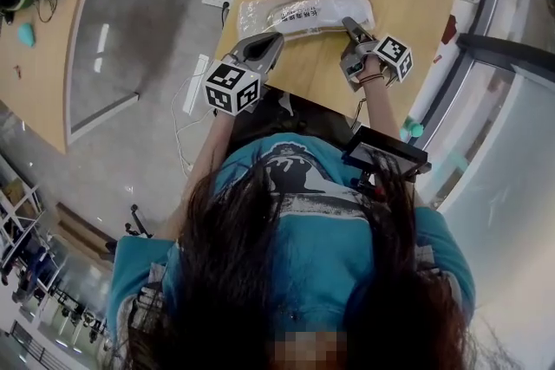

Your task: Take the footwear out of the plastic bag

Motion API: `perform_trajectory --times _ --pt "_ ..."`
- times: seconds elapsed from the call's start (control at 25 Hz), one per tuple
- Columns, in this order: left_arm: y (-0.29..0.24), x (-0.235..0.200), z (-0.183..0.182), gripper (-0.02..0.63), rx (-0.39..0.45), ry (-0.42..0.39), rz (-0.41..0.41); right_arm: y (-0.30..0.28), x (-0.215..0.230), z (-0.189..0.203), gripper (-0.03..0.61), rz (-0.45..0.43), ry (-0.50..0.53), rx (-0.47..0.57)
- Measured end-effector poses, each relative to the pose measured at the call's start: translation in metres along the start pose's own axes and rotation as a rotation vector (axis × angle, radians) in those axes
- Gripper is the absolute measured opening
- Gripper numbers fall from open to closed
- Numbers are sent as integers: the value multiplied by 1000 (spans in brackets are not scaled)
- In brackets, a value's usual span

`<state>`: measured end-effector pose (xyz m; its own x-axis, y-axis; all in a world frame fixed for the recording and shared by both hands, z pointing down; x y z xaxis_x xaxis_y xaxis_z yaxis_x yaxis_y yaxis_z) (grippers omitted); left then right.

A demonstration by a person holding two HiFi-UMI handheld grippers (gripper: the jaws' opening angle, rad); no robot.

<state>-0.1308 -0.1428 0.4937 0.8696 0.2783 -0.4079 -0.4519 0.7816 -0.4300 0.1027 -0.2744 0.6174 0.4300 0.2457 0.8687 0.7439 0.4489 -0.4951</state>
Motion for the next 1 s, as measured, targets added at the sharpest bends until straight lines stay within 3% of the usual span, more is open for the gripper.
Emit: perform_trajectory --times 0.16,0.28,0.52,0.88,1.0 --pt "3 0 1 3 -8 -3 -11 -12 1 2 207 -43 -109 2" --pt "6 0 4 2 -14 -2 -16 -18 4 3 149 -55 -198 24" --pt "8 -2 12 3 -28 16 -16 -22 -3 11 100 -102 -265 49" --pt "-6 0 32 9 -45 188 48 -2 -20 23 86 -228 -302 99" --pt "-13 1 33 95 -51 267 125 5 -30 24 86 -300 -340 151"
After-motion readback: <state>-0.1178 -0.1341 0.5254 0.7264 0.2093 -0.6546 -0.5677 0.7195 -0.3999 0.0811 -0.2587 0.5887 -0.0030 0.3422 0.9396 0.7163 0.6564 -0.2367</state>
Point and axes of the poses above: the fingertips, and each gripper's own axes: y backward along the fingers, x to its right, z out of its underside, the point moved 7 cm from there along y, backward along the fingers, and after that the axes turned 1 degree about -z, right-handed, at the moved point
